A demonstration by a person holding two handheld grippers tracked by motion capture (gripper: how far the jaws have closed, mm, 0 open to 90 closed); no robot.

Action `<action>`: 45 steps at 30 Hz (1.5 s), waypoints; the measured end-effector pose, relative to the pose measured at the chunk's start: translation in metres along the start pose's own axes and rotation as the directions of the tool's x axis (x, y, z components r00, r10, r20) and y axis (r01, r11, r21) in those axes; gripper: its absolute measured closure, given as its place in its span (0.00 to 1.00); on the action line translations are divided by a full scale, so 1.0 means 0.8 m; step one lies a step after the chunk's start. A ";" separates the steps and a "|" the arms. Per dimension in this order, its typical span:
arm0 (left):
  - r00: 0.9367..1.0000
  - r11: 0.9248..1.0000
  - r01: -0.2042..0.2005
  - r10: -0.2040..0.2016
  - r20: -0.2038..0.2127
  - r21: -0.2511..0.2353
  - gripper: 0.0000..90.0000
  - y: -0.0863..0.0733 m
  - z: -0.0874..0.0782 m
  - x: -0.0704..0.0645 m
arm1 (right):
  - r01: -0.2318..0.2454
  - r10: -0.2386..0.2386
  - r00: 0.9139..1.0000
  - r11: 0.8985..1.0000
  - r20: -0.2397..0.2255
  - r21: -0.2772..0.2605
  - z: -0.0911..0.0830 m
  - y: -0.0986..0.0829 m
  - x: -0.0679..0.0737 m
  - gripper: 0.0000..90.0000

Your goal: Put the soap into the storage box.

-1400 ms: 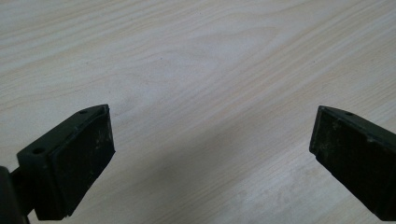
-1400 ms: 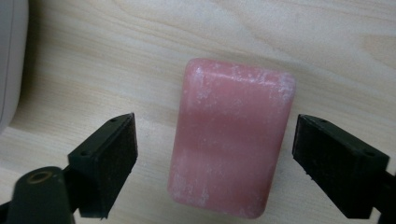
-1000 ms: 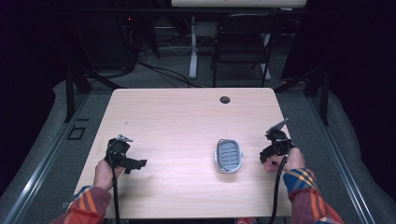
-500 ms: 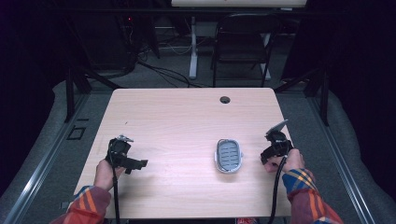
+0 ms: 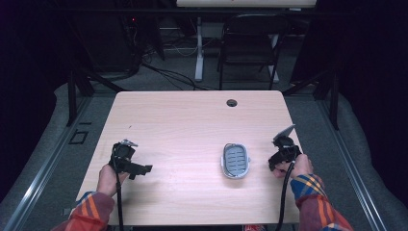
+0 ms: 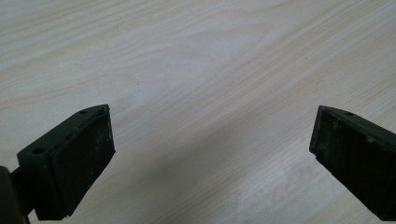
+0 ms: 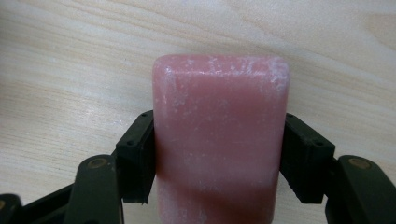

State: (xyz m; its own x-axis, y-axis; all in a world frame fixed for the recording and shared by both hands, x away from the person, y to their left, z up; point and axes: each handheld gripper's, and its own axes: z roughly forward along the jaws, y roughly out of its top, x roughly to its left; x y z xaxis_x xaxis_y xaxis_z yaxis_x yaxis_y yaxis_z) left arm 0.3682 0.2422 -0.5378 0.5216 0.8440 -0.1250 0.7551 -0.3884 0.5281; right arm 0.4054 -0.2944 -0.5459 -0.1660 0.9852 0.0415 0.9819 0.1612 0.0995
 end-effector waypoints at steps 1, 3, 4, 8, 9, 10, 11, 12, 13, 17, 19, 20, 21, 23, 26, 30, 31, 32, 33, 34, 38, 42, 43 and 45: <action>1.000 1.000 0.001 -0.001 0.000 0.000 0.00 0.000 0.000 0.000 | 0.010 -0.010 1.000 1.000 0.001 0.011 -0.001 0.000 -0.001 0.40; 1.000 1.000 0.002 -0.002 0.001 0.002 0.00 0.000 0.000 0.000 | 0.013 -0.013 1.000 1.000 0.003 0.012 -0.001 0.001 -0.001 0.40; 1.000 1.000 0.001 -0.001 0.000 0.001 0.00 0.000 0.000 0.000 | 0.007 -0.007 1.000 1.000 0.006 0.005 0.000 0.000 0.000 0.40; 1.000 1.000 0.003 -0.003 -0.001 0.000 0.00 0.000 0.000 -0.001 | 0.022 -0.022 1.000 1.000 0.013 0.020 -0.001 0.001 0.001 0.41; 1.000 1.000 0.002 -0.002 -0.002 0.000 0.00 0.000 0.000 0.000 | 0.027 -0.027 0.999 0.999 0.018 0.022 -0.001 0.001 0.001 0.41; 1.000 1.000 0.002 -0.002 -0.002 0.000 0.00 0.000 0.000 0.000 | 0.029 -0.029 0.999 0.999 0.020 0.019 -0.001 0.001 0.001 0.41; 1.000 1.000 0.002 -0.002 -0.001 0.001 0.00 0.000 0.000 0.000 | 0.031 -0.031 0.999 0.999 0.022 0.021 -0.001 0.001 0.001 0.41; 1.000 1.000 0.003 -0.003 -0.001 0.001 0.00 0.000 0.000 0.000 | 0.024 -0.024 1.000 1.000 0.016 0.010 0.000 0.000 0.002 0.41; 1.000 1.000 0.003 -0.003 -0.001 0.001 0.00 0.000 0.000 -0.001 | 0.021 -0.021 1.000 1.000 0.020 0.004 0.001 0.000 0.002 0.41; 1.000 1.000 0.002 -0.002 -0.001 0.001 0.00 0.000 0.000 -0.001 | 0.030 -0.031 0.999 0.999 0.021 0.012 0.000 0.001 0.001 0.41; 1.000 1.000 0.002 -0.002 0.000 0.000 0.00 0.000 -0.001 -0.001 | 0.040 -0.040 0.999 0.999 0.022 0.023 -0.001 0.001 0.000 0.41; 1.000 1.000 0.000 0.000 -0.001 0.000 0.00 0.000 -0.001 -0.001 | 0.040 -0.040 0.999 0.999 0.022 0.023 -0.001 0.001 0.000 0.41; 1.000 1.000 -0.001 0.001 -0.001 0.000 0.00 0.000 -0.001 -0.001 | 0.039 -0.039 0.999 0.999 0.019 0.021 -0.001 0.001 0.000 0.41; 1.000 1.000 -0.001 0.001 -0.001 0.000 0.00 0.000 -0.001 0.000 | 0.039 -0.040 0.999 0.999 0.011 0.026 -0.001 0.002 -0.001 0.41; 1.000 1.000 -0.001 0.001 0.000 0.000 0.00 0.000 -0.001 0.000 | 0.051 -0.051 0.999 0.998 0.002 0.046 -0.003 0.002 -0.004 0.41; 1.000 1.000 -0.001 0.001 0.001 0.000 0.00 0.000 -0.001 0.000 | 0.026 -0.026 1.000 1.000 -0.017 0.009 -0.005 0.000 -0.004 0.41; 1.000 1.000 -0.002 0.002 0.001 0.000 0.00 0.000 -0.001 0.000 | 0.032 -0.032 0.999 0.999 -0.019 0.013 -0.007 0.000 -0.004 0.41; 1.000 1.000 -0.001 0.001 0.001 0.001 0.00 0.000 -0.001 0.000 | 0.043 -0.042 0.999 0.999 -0.022 0.026 -0.011 0.001 -0.005 0.41; 1.000 1.000 0.001 -0.001 0.002 0.000 0.00 0.000 -0.001 0.000 | 0.039 -0.039 0.999 0.999 -0.018 0.017 -0.011 0.001 -0.006 0.41; 1.000 1.000 0.002 -0.002 0.001 0.000 0.00 0.000 -0.001 0.000 | 0.037 -0.037 0.999 0.999 -0.028 0.012 -0.012 0.001 -0.005 0.41; 1.000 1.000 -0.004 0.004 0.001 0.000 0.00 0.000 0.000 0.000 | 0.038 -0.038 0.999 0.999 -0.026 0.011 -0.014 -0.001 -0.005 0.41; 1.000 1.000 -0.007 0.007 0.004 0.003 0.00 0.001 0.001 -0.001 | 0.055 -0.055 0.998 0.998 -0.023 0.015 -0.018 -0.002 -0.004 0.41; 1.000 1.000 -0.005 0.005 0.003 0.005 0.00 0.001 0.000 -0.002 | 0.064 -0.064 0.998 0.998 -0.025 0.025 -0.019 -0.001 -0.004 0.41; 1.000 1.000 -0.003 0.003 0.002 0.005 0.00 0.001 0.001 -0.002 | 0.064 -0.063 0.997 0.998 -0.032 0.018 -0.022 -0.001 -0.003 0.41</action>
State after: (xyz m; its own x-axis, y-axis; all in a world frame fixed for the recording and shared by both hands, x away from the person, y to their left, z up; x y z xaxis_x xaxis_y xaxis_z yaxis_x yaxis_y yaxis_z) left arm 0.3685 0.2406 -0.5377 0.5245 0.8421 -0.1256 0.7555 -0.3923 0.5246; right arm 0.4031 -0.2983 -0.5288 -0.2308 0.9707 0.0669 0.9707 0.2250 0.0845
